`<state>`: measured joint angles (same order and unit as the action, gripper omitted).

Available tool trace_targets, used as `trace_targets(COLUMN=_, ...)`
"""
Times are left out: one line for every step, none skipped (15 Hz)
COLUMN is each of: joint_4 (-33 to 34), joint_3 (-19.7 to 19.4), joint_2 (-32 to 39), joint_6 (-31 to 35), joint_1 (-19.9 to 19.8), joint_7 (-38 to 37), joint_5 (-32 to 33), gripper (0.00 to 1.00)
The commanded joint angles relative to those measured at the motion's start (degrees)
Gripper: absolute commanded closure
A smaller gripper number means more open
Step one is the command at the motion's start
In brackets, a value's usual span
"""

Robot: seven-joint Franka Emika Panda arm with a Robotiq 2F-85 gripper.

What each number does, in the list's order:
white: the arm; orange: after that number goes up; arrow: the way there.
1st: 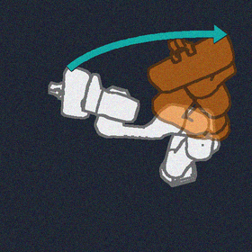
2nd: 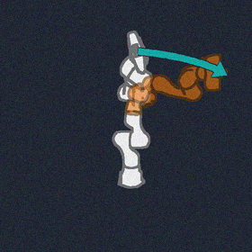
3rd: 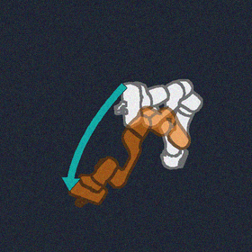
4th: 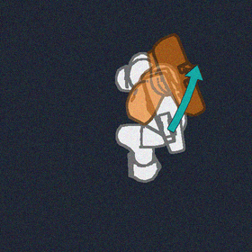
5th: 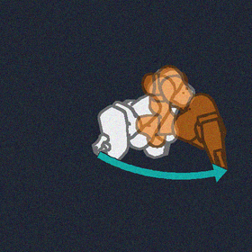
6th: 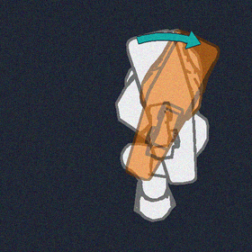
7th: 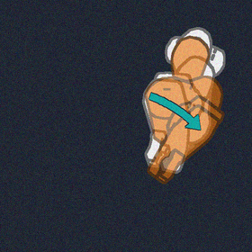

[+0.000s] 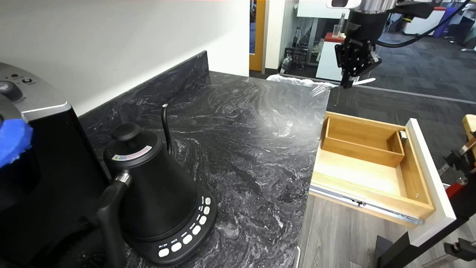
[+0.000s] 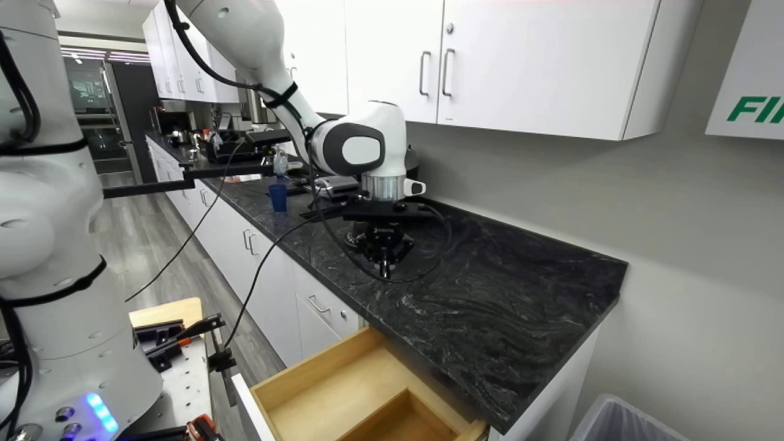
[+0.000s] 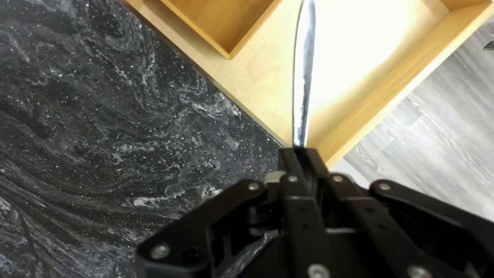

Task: Put the fork inside the box in the drawer

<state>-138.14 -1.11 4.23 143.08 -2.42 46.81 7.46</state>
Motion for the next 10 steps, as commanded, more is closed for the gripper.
trace_targets(joint_4=-5.56, joint_3=1.1, joint_2=-4.36, joint_6=2.38, joint_1=1.95, joint_7=-10.51, joint_5=4.11, gripper=0.98)
trace_targets(joint_4=-5.95, joint_3=1.53, joint_2=-4.35, joint_6=2.48, joint_1=2.22, joint_7=-11.73, joint_5=4.19, gripper=0.98)
trace_targets(joint_4=-5.96, joint_3=1.86, joint_2=-4.2, joint_6=2.46, joint_1=2.41, joint_7=-11.93, joint_5=4.15, gripper=0.98)
trace_targets(joint_4=-6.0, joint_3=2.14, joint_2=-4.09, joint_6=2.53, joint_1=2.48, joint_7=-11.28, joint_5=3.2, gripper=0.98)
trace_targets(joint_4=-5.85, joint_3=2.17, joint_2=-3.87, joint_6=2.52, joint_1=2.34, joint_7=-10.53, joint_5=3.16, gripper=0.98)
trace_targets(joint_4=-5.56, joint_3=2.04, joint_2=-3.68, joint_6=2.09, joint_1=2.12, joint_7=-10.02, joint_5=3.27, gripper=0.97)
trace_targets(joint_4=-5.25, joint_3=1.72, joint_2=-3.45, joint_6=1.76, joint_1=1.75, joint_7=-9.35, joint_5=3.43, gripper=0.97)
trace_targets(joint_4=-4.92, joint_3=1.31, joint_2=-3.24, joint_6=1.43, joint_1=1.33, joint_7=-8.63, joint_5=3.22, gripper=0.97)
trace_targets(joint_4=-4.7, joint_3=0.81, joint_2=-3.15, joint_6=1.25, joint_1=0.95, joint_7=-8.21, joint_5=3.47, gripper=0.97)
trace_targets(joint_4=-4.57, joint_3=0.36, joint_2=-3.15, joint_6=1.3, joint_1=0.59, joint_7=-7.76, joint_5=3.76, gripper=0.97)
